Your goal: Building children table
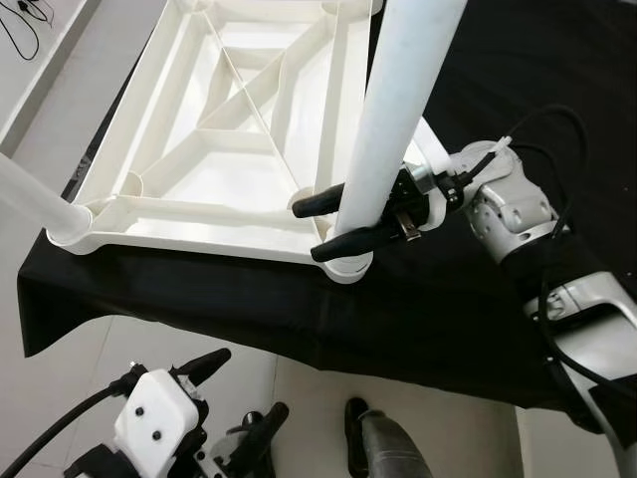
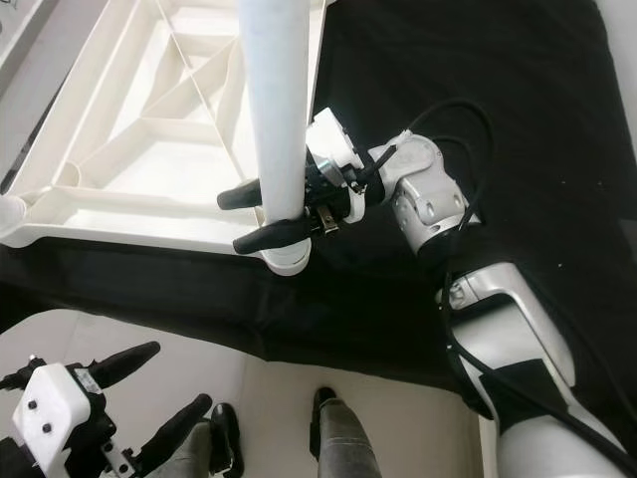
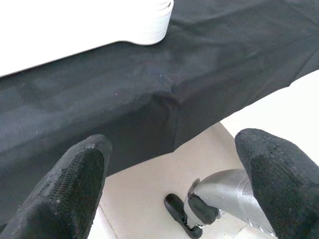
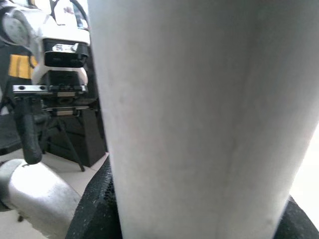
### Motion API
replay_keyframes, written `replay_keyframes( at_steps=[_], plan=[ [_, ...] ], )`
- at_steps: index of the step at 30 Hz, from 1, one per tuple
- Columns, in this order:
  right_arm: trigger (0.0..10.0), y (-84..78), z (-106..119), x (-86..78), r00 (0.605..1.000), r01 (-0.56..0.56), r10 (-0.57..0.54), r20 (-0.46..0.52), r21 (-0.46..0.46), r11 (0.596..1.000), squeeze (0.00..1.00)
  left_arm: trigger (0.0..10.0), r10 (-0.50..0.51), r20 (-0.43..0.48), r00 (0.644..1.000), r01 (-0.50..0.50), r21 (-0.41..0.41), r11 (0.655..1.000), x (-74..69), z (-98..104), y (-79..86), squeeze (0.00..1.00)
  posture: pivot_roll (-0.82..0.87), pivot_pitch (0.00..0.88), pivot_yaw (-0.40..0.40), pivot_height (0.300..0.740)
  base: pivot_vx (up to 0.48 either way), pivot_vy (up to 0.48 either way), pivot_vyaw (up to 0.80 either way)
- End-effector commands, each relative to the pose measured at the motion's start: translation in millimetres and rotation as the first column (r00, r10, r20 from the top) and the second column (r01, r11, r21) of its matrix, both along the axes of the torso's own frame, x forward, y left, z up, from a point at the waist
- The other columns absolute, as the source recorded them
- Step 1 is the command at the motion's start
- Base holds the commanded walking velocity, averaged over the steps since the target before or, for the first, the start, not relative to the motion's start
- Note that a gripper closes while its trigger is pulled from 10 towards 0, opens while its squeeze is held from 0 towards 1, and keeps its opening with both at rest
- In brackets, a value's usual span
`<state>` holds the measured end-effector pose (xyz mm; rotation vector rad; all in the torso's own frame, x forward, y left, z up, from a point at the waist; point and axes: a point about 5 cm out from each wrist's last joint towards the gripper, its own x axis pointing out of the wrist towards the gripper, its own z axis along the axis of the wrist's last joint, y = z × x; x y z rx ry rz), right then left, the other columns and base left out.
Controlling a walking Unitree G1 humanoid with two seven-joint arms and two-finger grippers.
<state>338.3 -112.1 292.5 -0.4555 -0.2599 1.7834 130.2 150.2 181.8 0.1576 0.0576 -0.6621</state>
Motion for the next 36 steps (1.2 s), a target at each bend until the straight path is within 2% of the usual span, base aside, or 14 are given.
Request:
replay_keyframes(
  at_steps=[1, 6, 10, 11, 14, 16, 19, 25, 27, 28, 31, 33, 34, 36],
  plan=[
    [10.0, -10.1, -30, 4.2, 0.989, 0.123, -0.128, -0.067, -0.075, 0.99, 0.0, 10.0, 0.01, -0.025, 1.0, -0.01, -0.011, 1.0, 0.4, -7, -0.9, 0.0, 0.03, 0.4, -0.007, 0.74, 0.0, 0.0, 0.0],
    [10.0, -24.5, -33, -5.2, 0.95, 0.308, -0.311, -0.03, -0.076, 0.948, 0.0, 10.0, 0.013, -0.001, 1.0, -0.013, -0.035, 0.999, 9.9, -9, -5.2, 0.0, -0.02, 0.373, -0.029, 0.74, 0.0, 0.0, 0.0],
    [10.0, -26.6, -36, -5.6, 0.936, 0.349, -0.352, -0.019, -0.082, 0.934, 0.0, 10.0, 0.012, 0.004, 1.0, -0.012, -0.039, 0.999, 11.3, -10, -6.0, 0.0, -0.02, 0.373, -0.029, 0.74, 0.0, 0.0, 0.0],
    [10.0, -30.3, -41, -6.7, 0.91, 0.408, -0.413, -0.033, -0.095, 0.908, 0.0, 10.0, 0.014, 0.01, 1.0, -0.014, -0.046, 0.999, 14.0, -10, -7.2, 0.0, -0.04, 0.363, -0.033, 0.74, 0.0, 0.0, 0.0],
    [10.0, -30.3, -41, -6.7, 0.91, 0.408, -0.413, -0.033, -0.095, 0.908, 0.0, 10.0, 0.014, 0.01, 1.0, -0.014, -0.046, 0.999, 14.0, -10, -7.2, 0.0, -0.04, 0.363, -0.033, 0.74, 0.0, 0.0, 0.0],
    [10.0, -34.5, -48, -6.0, 0.856, 0.506, -0.514, -0.053, -0.114, 0.855, 0.0, 10.0, 0.018, 0.021, 1.0, -0.017, -0.055, 0.998, 18.2, -10, -9.0, 0.0, -0.04, 0.354, -0.039, 0.74, 0.0, 0.0, 0.0],
    [10.0, -34.6, -49, -6.0, 0.828, 0.549, -0.558, -0.06, -0.118, 0.827, 0.0, 10.0, 0.021, 0.027, 0.999, -0.019, -0.057, 0.998, 19.8, -11, -9.6, 0.0, -0.05, 0.35, -0.041, 0.74, 0.0, 0.0, 0.0],
    [10.0, -35.4, -59, -10.0, 0.713, 0.68, -0.692, -0.114, -0.129, 0.722, 0.0, 10.0, 0.024, 0.035, 0.999, -0.022, -0.058, 0.998, 21.5, -11, -9.8, 0.0, -0.05, 0.347, -0.032, 0.74, 0.0, 0.0, 0.0],
    [10.0, -35.4, -59, -10.0, 0.713, 0.68, -0.692, -0.114, -0.129, 0.722, 0.0, 10.0, 0.024, 0.035, 0.999, -0.022, -0.058, 0.998, 21.5, -11, -9.8, 0.0, -0.05, 0.347, -0.032, 0.74, 0.0, 0.0, 0.0],
    [10.0, -36.4, -63, -12.3, 0.676, 0.715, -0.726, -0.126, -0.125, 0.688, 0.0, 10.0, 0.023, 0.035, 0.999, -0.021, -0.058, 0.998, 21.8, -12, -9.8, 0.0, -0.05, 0.347, -0.029, 0.74, 0.0, 0.0, 0.0],
    [10.0, -37.6, -65, -13.9, 0.639, 0.747, -0.755, -0.148, -0.112, 0.655, 0.0, 10.0, 0.02, 0.034, 0.999, -0.018, -0.057, 0.998, 21.9, -12, -9.8, 0.0, -0.05, 0.346, -0.025, 0.74, 0.0, 0.0, 0.0],
    [10.0, -39.8, -66, -15.1, 0.579, 0.798, -0.798, -0.166, -0.082, 0.596, 0.0, 10.0, 0.013, 0.031, 0.999, -0.011, -0.054, 0.998, 22.1, -13, -9.7, 0.0, -0.05, 0.343, -0.019, 0.74, 0.0, 0.0, 0.0],
    [10.0, -39.8, -66, -15.1, 0.579, 0.798, -0.798, -0.166, -0.082, 0.596, 0.0, 10.0, 0.013, 0.031, 0.999, -0.011, -0.054, 0.998, 22.1, -13, -9.7, 0.0, -0.05, 0.343, -0.019, 0.74, 0.0, 0.0, 0.0],
    [10.0, -41.6, -66, -15.3, 0.528, 0.837, -0.829, -0.183, -0.055, 0.545, 0.0, 10.0, 0.01, 0.03, 1.0, -0.008, -0.052, 0.999, 22.0, -13, -9.7, 0.0, -0.05, 0.342, -0.018, 0.74, 0.0, 0.0, 0.0]
  ],
)
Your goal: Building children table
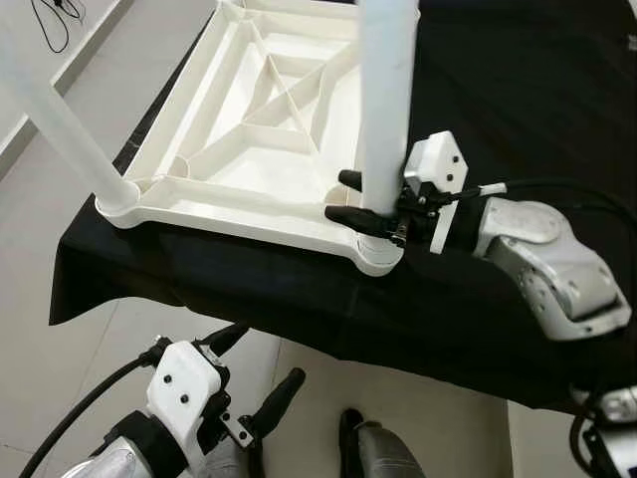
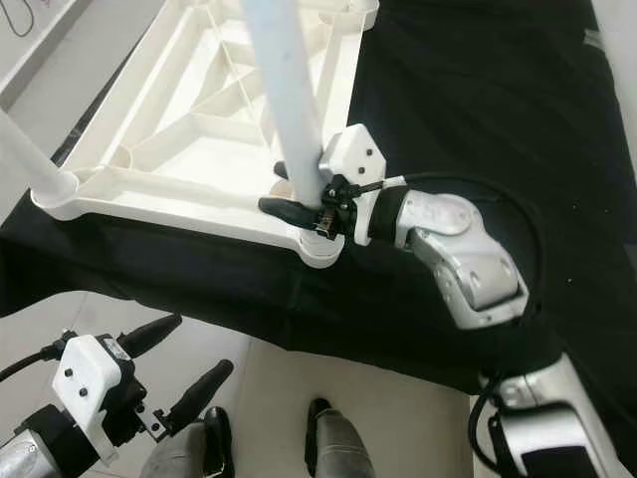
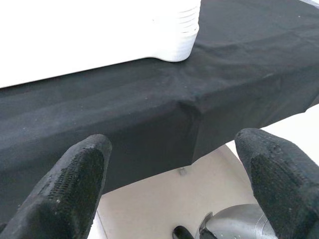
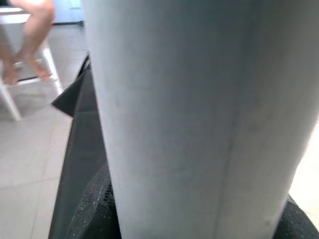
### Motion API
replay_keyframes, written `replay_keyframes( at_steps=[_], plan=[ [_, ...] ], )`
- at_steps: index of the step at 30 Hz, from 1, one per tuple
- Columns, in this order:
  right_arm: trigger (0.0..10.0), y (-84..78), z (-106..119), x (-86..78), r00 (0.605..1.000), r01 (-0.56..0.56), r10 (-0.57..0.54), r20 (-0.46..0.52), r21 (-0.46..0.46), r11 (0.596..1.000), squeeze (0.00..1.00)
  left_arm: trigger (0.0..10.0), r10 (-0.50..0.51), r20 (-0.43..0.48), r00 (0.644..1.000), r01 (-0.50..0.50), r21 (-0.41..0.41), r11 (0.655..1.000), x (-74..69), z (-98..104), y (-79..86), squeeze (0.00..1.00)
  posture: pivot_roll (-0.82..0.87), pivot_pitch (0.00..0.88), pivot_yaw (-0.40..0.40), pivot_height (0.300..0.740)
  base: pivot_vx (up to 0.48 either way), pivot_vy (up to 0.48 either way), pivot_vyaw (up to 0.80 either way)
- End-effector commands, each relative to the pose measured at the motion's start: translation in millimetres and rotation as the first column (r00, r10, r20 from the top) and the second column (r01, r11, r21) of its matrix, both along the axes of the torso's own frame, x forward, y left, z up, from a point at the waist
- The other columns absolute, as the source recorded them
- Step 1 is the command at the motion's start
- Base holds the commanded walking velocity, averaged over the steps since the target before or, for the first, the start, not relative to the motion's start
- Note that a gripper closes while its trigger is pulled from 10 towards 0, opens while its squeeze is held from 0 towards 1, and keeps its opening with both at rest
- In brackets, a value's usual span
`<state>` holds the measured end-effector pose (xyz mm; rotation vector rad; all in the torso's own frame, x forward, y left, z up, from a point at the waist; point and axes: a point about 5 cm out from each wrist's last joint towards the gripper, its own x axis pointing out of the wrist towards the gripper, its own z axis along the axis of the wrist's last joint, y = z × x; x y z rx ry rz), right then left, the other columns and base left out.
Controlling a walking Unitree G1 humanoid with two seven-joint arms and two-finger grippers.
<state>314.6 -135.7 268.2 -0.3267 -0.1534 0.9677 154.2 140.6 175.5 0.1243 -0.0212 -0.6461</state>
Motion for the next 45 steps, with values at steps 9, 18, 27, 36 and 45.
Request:
replay_keyframes(
  at_steps=[9, 18, 27, 36, 45],
  plan=[
    [10.0, -14.7, -51, -11.4, 0.918, 0.358, -0.331, -0.218, 0.1, 0.928, 0.0, 10.0, -0.002, -0.034, 0.999, 0.003, 0.012, 1.0, -2.3, -7, 2.5, 0.0, -0.05, 0.351, -0.007, 0.74, 0.0, 0.0, 0.0],
    [10.0, -6.5, -62, -34.3, 0.928, 0.35, -0.32, -0.192, 0.155, 0.924, 0.0, 10.0, -0.012, -0.034, 0.999, 0.012, 0.016, 1.0, -1.0, -8, 3.8, 0.0, -0.05, 0.353, 0.005, 0.74, 0.0, 0.0, 0.0],
    [10.0, -18.8, -66, -39.6, 0.927, 0.371, -0.348, -0.14, 0.21, 0.904, 0.0, 10.0, -0.015, -0.03, 0.999, 0.016, 0.025, 1.0, -0.3, -7, 5.0, 0.0, -0.04, 0.355, 0.013, 0.74, 0.0, 0.0, 0.0],
    [10.0, -16.4, -69, -49.6, 0.927, 0.375, -0.364, -0.095, 0.162, 0.913, 0.0, 10.0, -0.033, -0.027, 0.999, 0.033, 0.035, 0.999, 1.5, -7, 5.0, 0.0, -0.04, 0.354, 0.026, 0.74, 0.0, 0.0, 0.0],
    [10.0, -32.0, -84, -52.9, 0.752, 0.657, -0.655, -0.078, 0.003, 0.754, 0.0, 10.0, -0.034, -0.015, 0.999, 0.035, 0.034, 0.999, 4.2, -6, 5.3, 0.0, -0.05, 0.354, 0.034, 0.74, 0.0, 0.0, 0.0]
  ],
)
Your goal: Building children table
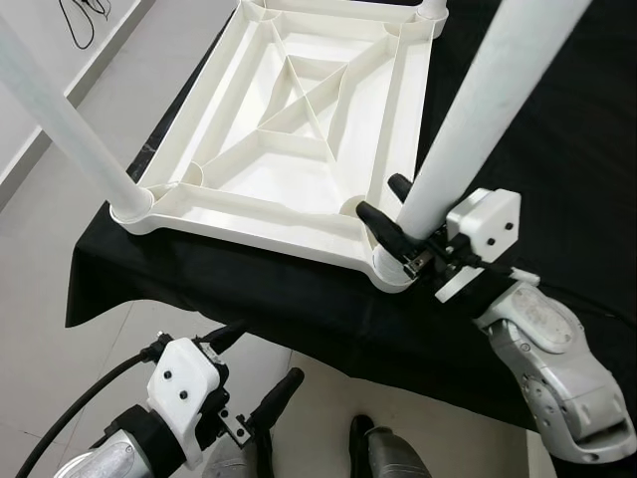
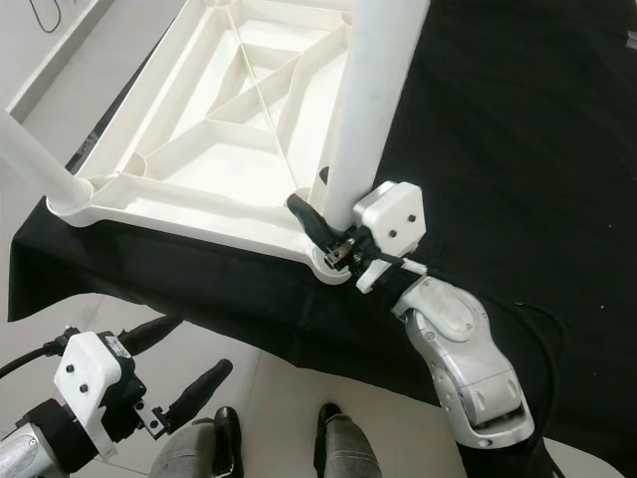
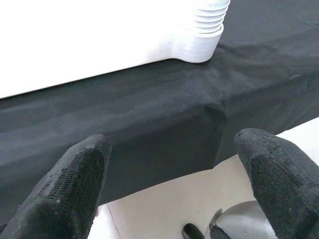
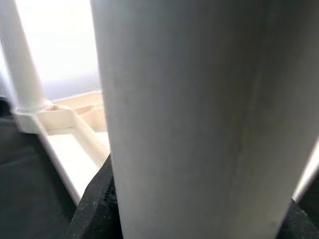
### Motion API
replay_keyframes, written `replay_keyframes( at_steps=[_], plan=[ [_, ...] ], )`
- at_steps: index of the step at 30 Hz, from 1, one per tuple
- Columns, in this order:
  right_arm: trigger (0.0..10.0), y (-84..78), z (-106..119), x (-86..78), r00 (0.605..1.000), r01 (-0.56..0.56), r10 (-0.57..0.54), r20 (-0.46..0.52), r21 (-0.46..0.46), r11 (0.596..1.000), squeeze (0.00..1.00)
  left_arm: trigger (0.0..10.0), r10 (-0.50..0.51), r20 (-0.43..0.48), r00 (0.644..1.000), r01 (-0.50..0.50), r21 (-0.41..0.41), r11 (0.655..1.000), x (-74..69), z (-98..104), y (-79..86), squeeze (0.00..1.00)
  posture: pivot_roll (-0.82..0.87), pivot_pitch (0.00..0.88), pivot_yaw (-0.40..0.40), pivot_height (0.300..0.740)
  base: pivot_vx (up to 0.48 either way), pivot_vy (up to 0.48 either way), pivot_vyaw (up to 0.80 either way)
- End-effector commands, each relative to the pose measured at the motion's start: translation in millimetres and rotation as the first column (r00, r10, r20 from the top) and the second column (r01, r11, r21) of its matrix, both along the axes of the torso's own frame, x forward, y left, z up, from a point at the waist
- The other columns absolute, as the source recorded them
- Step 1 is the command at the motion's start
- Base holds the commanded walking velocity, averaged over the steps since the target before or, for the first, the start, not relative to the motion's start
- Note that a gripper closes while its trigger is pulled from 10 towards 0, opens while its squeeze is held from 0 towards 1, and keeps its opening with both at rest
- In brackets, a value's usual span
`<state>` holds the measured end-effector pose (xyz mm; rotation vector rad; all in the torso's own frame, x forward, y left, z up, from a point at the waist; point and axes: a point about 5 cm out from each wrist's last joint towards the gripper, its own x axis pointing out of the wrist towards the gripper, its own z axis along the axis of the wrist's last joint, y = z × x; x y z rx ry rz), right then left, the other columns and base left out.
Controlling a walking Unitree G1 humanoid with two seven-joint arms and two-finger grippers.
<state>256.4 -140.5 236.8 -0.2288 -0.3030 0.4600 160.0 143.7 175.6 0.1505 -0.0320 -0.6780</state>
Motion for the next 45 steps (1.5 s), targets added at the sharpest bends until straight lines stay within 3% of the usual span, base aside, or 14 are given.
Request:
replay_keyframes(
  at_steps=[1, 10, 12, 15, 16, 18, 23, 29, 36, 39, 41, 42, 45],
  plan=[
    [10.0, -28.5, -56, -2.3, 0.901, 0.314, -0.337, -0.272, -0.123, 0.941, 0.0, 10.0, 0.005, -0.023, 1.0, -0.005, -0.005, 1.0, 1.0, -4, 2.1, 0.0, -0.05, 0.354, 0.04, 0.74, 0.0, 0.0, 0.0],
    [10.0, -27.0, -60, -11.5, 0.857, 0.413, -0.428, -0.288, -0.114, 0.904, 0.0, 10.0, 0.009, -0.006, 1.0, -0.009, -0.026, 1.0, 6.8, 1, 2.1, 0.0, -0.05, 0.352, 0.058, 0.74, 0.0, 0.0, 0.0],
    [10.0, -22.0, -63, -12.5, 0.824, 0.473, -0.465, -0.324, -0.059, 0.879, 0.0, 10.0, 0.01, 0.017, 1.0, -0.01, -0.02, 1.0, 14.4, 6, 5.9, 0.0, -0.04, 0.343, 0.074, 0.74, 0.0, 0.0, 0.0],
    [10.0, -22.7, -66, -9.5, 0.807, 0.507, -0.477, -0.348, -0.003, 0.862, 0.0, 10.0, 0.026, 0.052, 0.998, -0.024, -0.024, 0.999, 20.9, 15, 9.6, 0.0, -0.02, 0.332, 0.073, 0.74, 0.0, 0.0, 0.0],
    [10.0, -22.7, -66, -9.5, 0.807, 0.507, -0.477, -0.348, -0.003, 0.862, 0.0, 10.0, 0.026, 0.052, 0.998, -0.024, -0.024, 0.999, 20.9, 15, 9.6, 0.0, -0.02, 0.332, 0.073, 0.74, 0.0, 0.0, 0.0],
    [10.0, -25.7, -67, -4.7, 0.8, 0.532, -0.47, -0.372, 0.08, 0.843, 0.0, 10.0, 0.035, 0.087, 0.996, -0.033, -0.028, 0.999, 24.9, 24, 11.9, 0.0, -0.02, 0.323, 0.074, 0.74, 0.0, 0.0, 0.0],
    [10.0, -25.2, -67, -2.7, 0.791, 0.552, -0.471, -0.39, 0.123, 0.825, 0.0, 10.0, 0.036, 0.101, 0.994, -0.033, -0.026, 0.999, 26.9, 27, 13.0, 0.0, -0.02, 0.316, 0.076, 0.74, 0.0, 0.0, 0.0],
    [10.0, -23.0, -64, 0.0, 0.816, 0.526, -0.437, -0.379, 0.17, 0.833, 0.0, 10.0, 0.029, 0.136, 0.99, -0.027, -0.016, 1.0, 32.5, 34, 12.1, 0.0, -0.01, 0.297, 0.079, 0.74, 0.0, 0.0, 0.0],
    [10.0, -16.6, -61, 1.9, 0.856, 0.464, -0.389, -0.34, 0.171, 0.869, 0.0, 10.0, -0.021, 0.234, 0.972, 0.049, -0.114, 0.992, 53.3, 72, 4.4, 0.0, -0.03, 0.278, 0.083, 0.74, 0.0, 0.0, 0.0],
    [10.0, -3.2, -58, -1.4, 0.927, 0.307, -0.264, -0.267, 0.132, 0.943, 0.0, 10.0, -0.092, 0.28, 0.955, 0.151, -0.195, 0.969, 63.9, 98, -4.2, 0.0, -0.03, 0.269, 0.092, 0.74, 0.0, 0.0, 0.0],
    [10.0, -3.2, -58, -1.4, 0.927, 0.307, -0.264, -0.267, 0.132, 0.943, 0.0, 10.0, -0.092, 0.28, 0.955, 0.151, -0.195, 0.969, 63.9, 98, -4.2, 0.0, -0.03, 0.269, 0.092, 0.74, 0.0, 0.0, 0.0],
    [10.0, -0.3, -60, -2.8, 0.94, 0.265, -0.237, -0.244, 0.087, 0.96, 0.0, 10.0, -0.131, 0.297, 0.946, 0.2, -0.215, 0.956, 67.3, 107, -8.4, 0.0, -0.03, 0.266, 0.095, 0.74, 0.0, 0.0, 0.0],
    [10.0, 0.4, -64, -2.0, 0.944, 0.242, -0.22, -0.246, 0.063, 0.968, 0.0, 10.0, -0.217, 0.326, 0.92, 0.303, -0.239, 0.923, 73.1, 122, -18.0, 0.0, -0.03, 0.262, 0.096, 0.74, 0.0, 0.0, 0.0]
  ],
)
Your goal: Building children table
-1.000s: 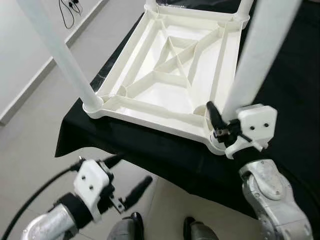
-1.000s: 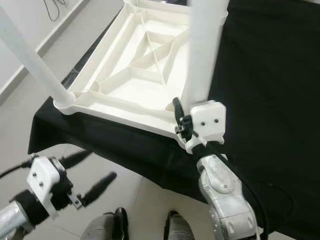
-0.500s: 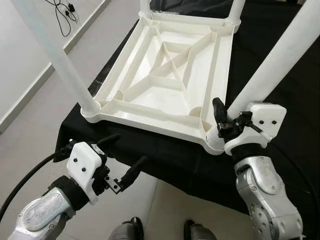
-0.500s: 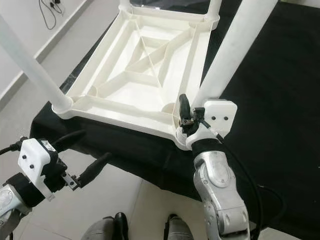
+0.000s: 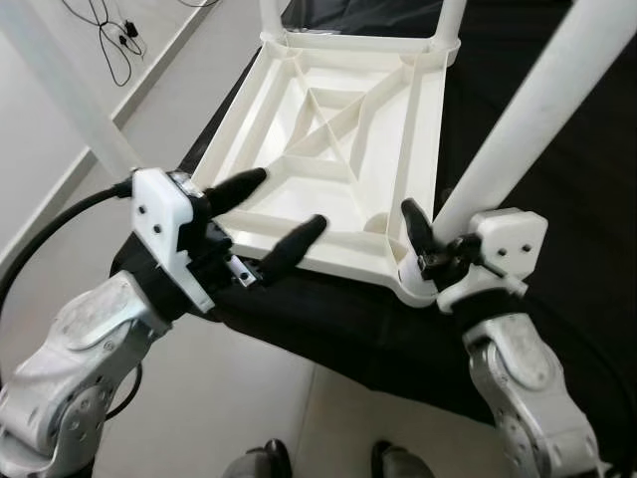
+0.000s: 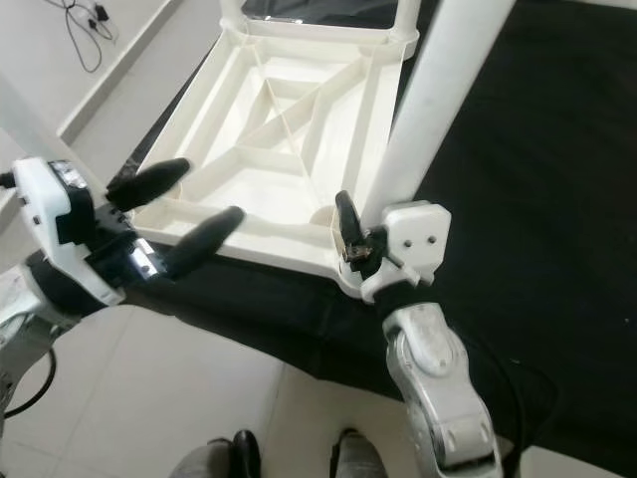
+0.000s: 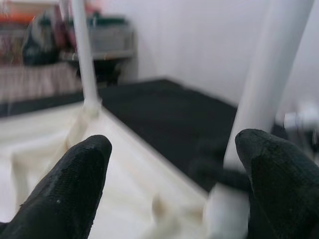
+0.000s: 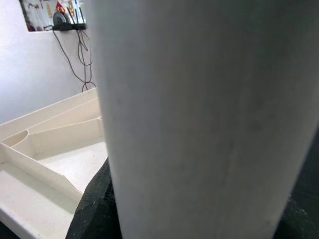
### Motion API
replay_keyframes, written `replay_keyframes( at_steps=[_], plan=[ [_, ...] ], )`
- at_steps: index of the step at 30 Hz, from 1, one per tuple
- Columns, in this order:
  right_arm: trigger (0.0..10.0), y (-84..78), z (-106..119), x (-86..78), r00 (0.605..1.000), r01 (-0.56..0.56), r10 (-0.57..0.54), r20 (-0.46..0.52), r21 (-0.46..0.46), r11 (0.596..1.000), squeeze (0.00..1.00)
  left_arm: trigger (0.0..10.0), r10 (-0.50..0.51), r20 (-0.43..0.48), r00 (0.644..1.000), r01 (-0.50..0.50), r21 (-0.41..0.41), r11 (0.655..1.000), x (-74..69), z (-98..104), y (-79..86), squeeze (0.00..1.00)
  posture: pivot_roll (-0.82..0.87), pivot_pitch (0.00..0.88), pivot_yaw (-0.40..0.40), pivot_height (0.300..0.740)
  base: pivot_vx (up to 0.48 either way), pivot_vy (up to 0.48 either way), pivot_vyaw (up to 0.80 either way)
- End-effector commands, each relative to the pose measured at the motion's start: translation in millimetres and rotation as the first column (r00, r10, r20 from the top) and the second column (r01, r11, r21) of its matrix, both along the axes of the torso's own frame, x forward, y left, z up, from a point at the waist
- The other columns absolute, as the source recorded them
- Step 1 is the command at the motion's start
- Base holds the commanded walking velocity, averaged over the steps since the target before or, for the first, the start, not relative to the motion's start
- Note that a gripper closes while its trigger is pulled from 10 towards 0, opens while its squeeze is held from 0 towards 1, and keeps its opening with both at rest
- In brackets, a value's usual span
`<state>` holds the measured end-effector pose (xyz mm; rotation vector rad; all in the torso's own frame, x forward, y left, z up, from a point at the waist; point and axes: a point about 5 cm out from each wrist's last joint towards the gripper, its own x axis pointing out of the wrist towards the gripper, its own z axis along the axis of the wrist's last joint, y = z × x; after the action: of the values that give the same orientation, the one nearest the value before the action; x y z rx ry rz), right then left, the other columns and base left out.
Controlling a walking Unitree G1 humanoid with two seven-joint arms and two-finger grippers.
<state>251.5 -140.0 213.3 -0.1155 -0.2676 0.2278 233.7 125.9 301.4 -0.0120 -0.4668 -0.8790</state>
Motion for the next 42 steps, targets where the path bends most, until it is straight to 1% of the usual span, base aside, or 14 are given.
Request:
replay_keyframes(
  at_steps=[1, 2, 3, 5, 6, 7, 15, 21, 22, 23, 24, 35, 38, 42],
  plan=[
    [10.0, -0.5, -41, 3.9, 0.979, 0.001, -0.006, -0.206, -0.023, 1.0, 0.0, 10.0, -0.067, -0.018, 0.998, 0.067, -0.005, 0.998, 1.2, 1, -4.3, 0.0, -0.03, 0.261, 0.096, 0.74, 0.0, 0.0, 0.0],
    [10.0, -0.5, -41, 3.9, 0.979, 0.001, -0.006, -0.206, -0.023, 1.0, 0.0, 10.0, -0.067, -0.018, 0.998, 0.067, -0.005, 0.998, 1.2, 1, -4.3, 0.0, -0.03, 0.261, 0.096, 0.74, 0.0, 0.0, 0.0],
    [10.0, 1.2, -39, 8.3, 0.979, -0.008, 0.006, -0.203, -0.008, 1.0, 0.0, 10.0, -0.177, -0.008, 0.984, 0.177, 0.006, 0.984, 5.6, 7, -18.6, 0.0, -0.03, 0.256, 0.094, 0.74, 0.0, 0.0, 0.0],
    [10.0, 2.9, -38, 10.5, 0.98, -0.018, 0.017, -0.199, -0.002, 1.0, 0.0, 10.0, -0.236, -0.011, 0.972, 0.236, 0.01, 0.972, 7.5, 10, -26.0, 0.0, -0.03, 0.255, 0.093, 0.74, 0.0, 0.0, 0.0],
    [10.0, 4.5, -37, 12.2, 0.98, -0.026, 0.026, -0.195, 0.002, 1.0, 0.0, 10.0, -0.287, -0.015, 0.958, 0.287, 0.012, 0.958, 8.6, 12, -32.3, 0.11, -0.03, 0.254, 0.093, 0.74, 0.0, 0.0, 0.0],
    [10.0, 6.5, -35, 13.8, 0.981, -0.036, 0.036, -0.191, 0.006, 0.999, 0.0, 10.0, -0.338, -0.021, 0.941, 0.339, 0.011, 0.941, 10.1, 15, -39.0, 1.0, -0.03, 0.252, 0.091, 0.74, 0.0, 0.0, 0.0],
    [10.0, 10.4, -31, 16.7, 0.982, -0.065, 0.066, -0.177, 0.014, 0.998, 0.0, 10.0, -0.396, -0.016, 0.918, 0.397, 0.054, 0.916, 18.8, 25, -52.8, 1.0, -0.03, 0.249, 0.087, 0.74, 0.0, 0.0, 0.0],
    [10.0, 20.7, -24, 18.0, 0.98, -0.135, 0.139, -0.145, 0.041, 0.99, 0.0, 10.0, -0.229, 0.024, 0.973, 0.223, 0.142, 0.964, 67.0, 54, -66.7, 1.0, -0.03, 0.249, 0.087, 0.74, 0.0, 0.0, 0.0],
    [10.0, 22.8, -23, 17.6, 0.978, -0.149, 0.154, -0.143, 0.04, 0.988, 0.0, 10.0, -0.206, 0.023, 0.978, 0.2, 0.157, 0.967, 74.2, 57, -68.7, 0.2, -0.03, 0.249, 0.087, 0.74, 0.0, 0.0, 0.0],
    [10.0, 24.2, -22, 17.4, 0.976, -0.159, 0.163, -0.142, 0.039, 0.987, 0.0, 10.0, -0.194, 0.022, 0.981, 0.187, 0.167, 0.968, 78.5, 60, -70.0, 0.2, -0.03, 0.249, 0.087, 0.74, 0.0, 0.0, 0.0],
    [10.0, 26.1, -21, 17.2, 0.974, -0.173, 0.176, -0.141, 0.034, 0.984, 0.0, 10.0, -0.197, 0.021, 0.98, 0.19, 0.181, 0.965, 81.2, 62, -71.9, 0.0, -0.03, 0.249, 0.085, 0.74, 0.0, 0.0, 0.0],
    [10.0, 33.9, -14, 19.9, 0.964, -0.226, 0.225, -0.142, 0.011, 0.974, 0.0, 10.0, -0.282, 0.026, 0.959, 0.275, 0.157, 0.949, 85.4, 83, -88.5, 0.0, -0.04, 0.249, 0.086, 0.74, 0.0, 0.0, 0.0],
    [10.0, 34.6, -14, 22.4, 0.961, -0.231, 0.229, -0.153, 0.005, 0.973, 0.0, 10.0, -0.382, 0.037, 0.924, 0.374, 0.131, 0.918, 77.9, 90, -92.3, 0.0, -0.04, 0.249, 0.086, 0.74, 0.0, 0.0, 0.0],
    [10.0, 32.3, -12, 26.0, 0.963, -0.216, 0.218, -0.156, 0.03, 0.976, 0.0, 10.0, -0.42, 0.049, 0.906, 0.412, 0.13, 0.902, 74.0, 91, -83.2, 0.0, -0.04, 0.25, 0.082, 0.74, 0.0, 0.0, 0.0]
  ],
)
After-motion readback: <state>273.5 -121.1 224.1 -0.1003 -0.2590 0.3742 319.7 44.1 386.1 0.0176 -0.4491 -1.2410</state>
